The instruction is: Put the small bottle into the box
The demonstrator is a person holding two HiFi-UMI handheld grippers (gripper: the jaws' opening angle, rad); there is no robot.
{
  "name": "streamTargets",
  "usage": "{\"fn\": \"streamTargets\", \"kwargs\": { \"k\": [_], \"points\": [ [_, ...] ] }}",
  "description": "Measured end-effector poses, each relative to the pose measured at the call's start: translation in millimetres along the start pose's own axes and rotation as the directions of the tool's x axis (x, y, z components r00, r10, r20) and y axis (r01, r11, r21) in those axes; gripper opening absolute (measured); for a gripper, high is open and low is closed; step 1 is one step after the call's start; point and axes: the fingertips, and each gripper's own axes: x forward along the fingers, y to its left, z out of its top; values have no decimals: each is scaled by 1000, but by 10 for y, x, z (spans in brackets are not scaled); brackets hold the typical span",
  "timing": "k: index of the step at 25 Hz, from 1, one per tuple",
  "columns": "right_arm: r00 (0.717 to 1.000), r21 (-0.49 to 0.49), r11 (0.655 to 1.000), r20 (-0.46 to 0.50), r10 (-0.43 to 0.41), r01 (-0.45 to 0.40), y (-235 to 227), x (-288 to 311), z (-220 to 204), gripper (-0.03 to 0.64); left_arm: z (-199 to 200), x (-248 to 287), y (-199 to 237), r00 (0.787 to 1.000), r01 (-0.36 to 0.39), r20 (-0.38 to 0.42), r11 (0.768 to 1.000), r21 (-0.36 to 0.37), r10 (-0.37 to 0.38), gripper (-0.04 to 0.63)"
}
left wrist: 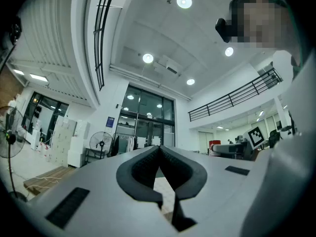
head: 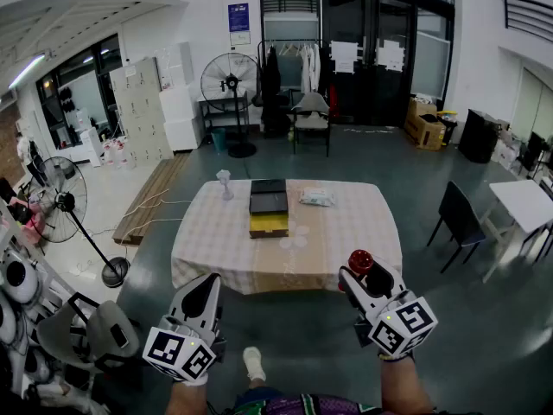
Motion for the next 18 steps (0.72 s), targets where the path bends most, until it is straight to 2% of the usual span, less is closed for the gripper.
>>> {"fn": "streamTargets", "kwargs": {
  "k": [8, 18],
  "points": [
    [999, -43, 999, -19, -28, 27, 86, -238, -68, 219, -68, -103, -226, 1000, 12, 4, 1000, 22, -12, 23],
    [998, -49, 998, -37, -43, 41, 130, -371, -135, 219, -116, -168, -318, 1000, 19, 1, 1000, 3, -19, 23]
  ]
}}
